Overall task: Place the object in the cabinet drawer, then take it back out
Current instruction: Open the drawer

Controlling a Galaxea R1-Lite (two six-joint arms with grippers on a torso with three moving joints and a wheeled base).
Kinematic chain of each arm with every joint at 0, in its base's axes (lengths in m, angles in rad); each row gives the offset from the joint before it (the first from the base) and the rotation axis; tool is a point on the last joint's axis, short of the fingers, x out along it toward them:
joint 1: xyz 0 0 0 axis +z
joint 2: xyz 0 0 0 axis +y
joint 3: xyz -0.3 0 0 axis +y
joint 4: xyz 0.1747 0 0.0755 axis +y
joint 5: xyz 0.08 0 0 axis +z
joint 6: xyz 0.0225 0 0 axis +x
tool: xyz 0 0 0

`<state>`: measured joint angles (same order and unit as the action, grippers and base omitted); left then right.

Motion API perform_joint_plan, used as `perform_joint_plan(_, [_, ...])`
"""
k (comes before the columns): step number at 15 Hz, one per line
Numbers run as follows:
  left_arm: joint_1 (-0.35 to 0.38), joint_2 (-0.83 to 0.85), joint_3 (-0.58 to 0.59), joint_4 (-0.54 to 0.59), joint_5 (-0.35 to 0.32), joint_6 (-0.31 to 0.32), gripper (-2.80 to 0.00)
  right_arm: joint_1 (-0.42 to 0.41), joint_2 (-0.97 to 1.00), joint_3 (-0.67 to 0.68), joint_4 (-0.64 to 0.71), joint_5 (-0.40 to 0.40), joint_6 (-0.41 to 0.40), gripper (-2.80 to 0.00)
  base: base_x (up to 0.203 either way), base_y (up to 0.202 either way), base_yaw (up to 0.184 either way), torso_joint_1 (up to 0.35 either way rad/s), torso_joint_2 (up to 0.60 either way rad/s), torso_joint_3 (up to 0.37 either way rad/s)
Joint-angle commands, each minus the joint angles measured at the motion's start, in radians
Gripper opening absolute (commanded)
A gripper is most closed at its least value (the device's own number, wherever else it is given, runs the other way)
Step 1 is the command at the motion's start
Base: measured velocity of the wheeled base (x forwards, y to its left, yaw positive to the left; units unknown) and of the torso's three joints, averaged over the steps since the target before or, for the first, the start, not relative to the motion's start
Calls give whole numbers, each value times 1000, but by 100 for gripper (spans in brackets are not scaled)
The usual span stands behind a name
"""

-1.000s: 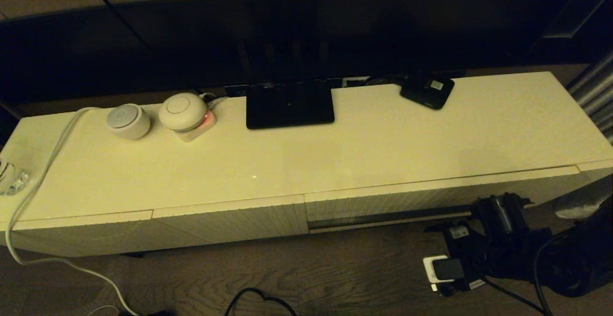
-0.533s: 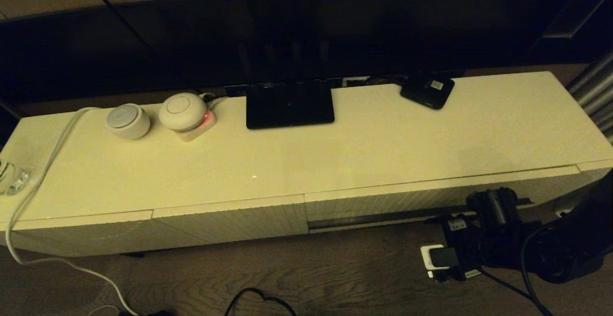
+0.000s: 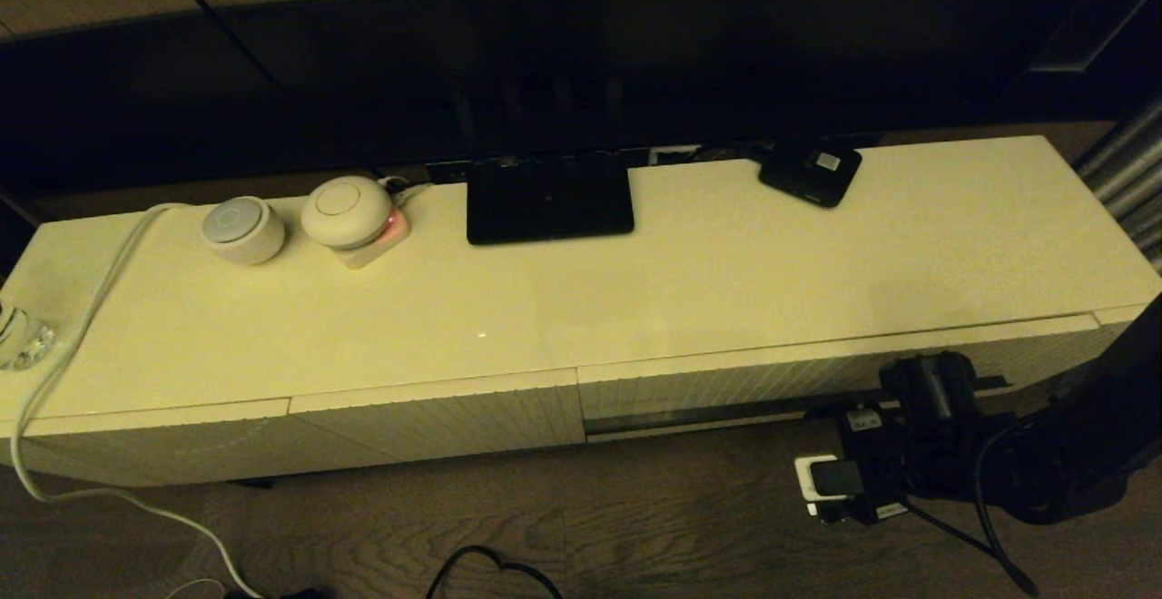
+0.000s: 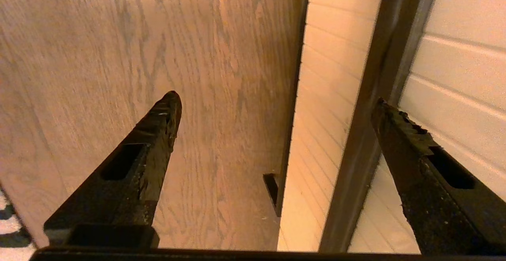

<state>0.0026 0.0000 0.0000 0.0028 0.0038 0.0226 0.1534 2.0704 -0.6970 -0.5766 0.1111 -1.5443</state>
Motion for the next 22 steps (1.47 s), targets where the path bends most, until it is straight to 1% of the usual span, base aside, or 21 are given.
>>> perform_joint_plan(1, [0,0,3,0,1,0,-280,-8,17,-16,-9,1,-8,0,0,0,0,0,0,0])
perform_joint_plan(6, [0,0,3,0,1,0,-280,-9,1,-47,-10,7,-7,0,0,0,0,0,0,0])
perform_joint_plan(15, [0,0,3,0,1,0,-280,-20,76,-106,-26,-1,-2,0,0,0,0,0,0,0])
perform_joint_plan(22, [0,0,3,0,1,0,-280,-21,68,-39,-22,7,0,0,0,0,0,0,0,0])
